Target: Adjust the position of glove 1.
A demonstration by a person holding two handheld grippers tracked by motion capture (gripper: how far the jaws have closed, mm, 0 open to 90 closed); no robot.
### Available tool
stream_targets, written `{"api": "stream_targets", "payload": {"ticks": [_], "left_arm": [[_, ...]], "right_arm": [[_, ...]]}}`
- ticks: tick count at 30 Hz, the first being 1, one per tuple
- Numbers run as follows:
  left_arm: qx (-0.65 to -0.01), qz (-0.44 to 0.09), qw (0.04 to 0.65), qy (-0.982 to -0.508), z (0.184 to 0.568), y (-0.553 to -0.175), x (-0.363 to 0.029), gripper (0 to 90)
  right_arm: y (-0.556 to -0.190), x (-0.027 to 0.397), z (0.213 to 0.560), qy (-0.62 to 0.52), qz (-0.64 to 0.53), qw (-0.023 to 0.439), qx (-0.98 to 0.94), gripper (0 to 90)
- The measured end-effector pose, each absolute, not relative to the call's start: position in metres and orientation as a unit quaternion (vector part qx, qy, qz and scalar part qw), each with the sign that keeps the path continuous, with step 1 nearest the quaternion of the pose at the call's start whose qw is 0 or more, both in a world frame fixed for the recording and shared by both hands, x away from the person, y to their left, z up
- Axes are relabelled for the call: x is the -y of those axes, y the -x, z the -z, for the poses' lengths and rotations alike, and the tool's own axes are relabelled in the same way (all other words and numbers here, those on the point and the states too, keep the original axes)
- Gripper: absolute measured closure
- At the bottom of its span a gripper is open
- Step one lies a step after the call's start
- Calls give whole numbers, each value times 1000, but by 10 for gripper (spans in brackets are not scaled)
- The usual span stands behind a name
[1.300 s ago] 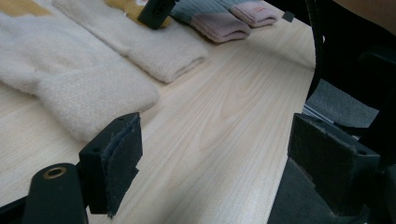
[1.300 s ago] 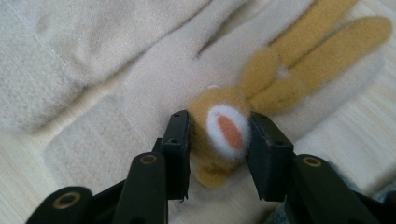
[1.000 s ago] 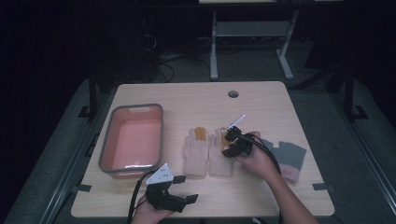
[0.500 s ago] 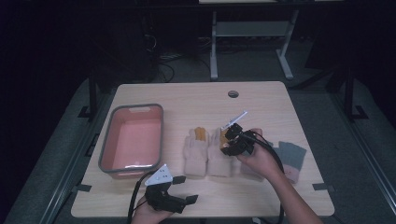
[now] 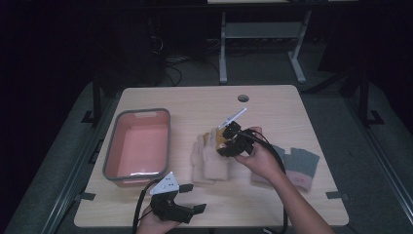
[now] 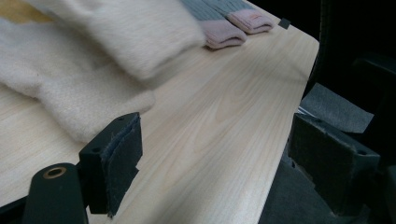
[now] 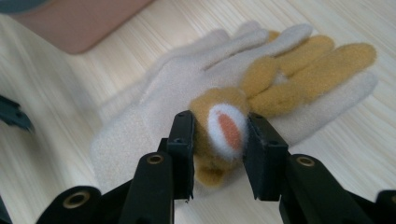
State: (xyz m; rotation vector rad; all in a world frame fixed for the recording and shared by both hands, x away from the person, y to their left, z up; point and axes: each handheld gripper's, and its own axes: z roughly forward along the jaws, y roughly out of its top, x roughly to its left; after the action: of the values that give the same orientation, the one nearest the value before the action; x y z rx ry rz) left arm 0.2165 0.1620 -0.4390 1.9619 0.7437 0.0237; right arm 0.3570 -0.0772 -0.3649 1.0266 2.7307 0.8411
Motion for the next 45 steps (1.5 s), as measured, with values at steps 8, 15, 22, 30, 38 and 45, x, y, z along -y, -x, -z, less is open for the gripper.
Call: {"api": "stream_targets", "payload": {"ticks": [8,15,22,30,38,45], "left_arm": [[-306,-12,499,-811,438,-216,-165,177],[-305,-10,499,-811,438,-216,-164,177],[-308,-11,497,-811,439,-216,-164,177],[-306,-10,495,-813,439,-216,-163,177],[-304,-9,496,-813,440,-216,-163,177],[-303,-9,496,-814,440,-216,-163,178]], "right_arm": [[-367,49,374,-331,-271,34,-903,654],[-373,38,385,-336,-263,23,-904,652],[-378,39,401,-350,-251,10,-902,639],[-378,37,400,-347,-249,30,-904,496],[-381,15,398,-322,-251,50,-912,446],[-383,-9,405,-302,-230,70,-922,411]]}}
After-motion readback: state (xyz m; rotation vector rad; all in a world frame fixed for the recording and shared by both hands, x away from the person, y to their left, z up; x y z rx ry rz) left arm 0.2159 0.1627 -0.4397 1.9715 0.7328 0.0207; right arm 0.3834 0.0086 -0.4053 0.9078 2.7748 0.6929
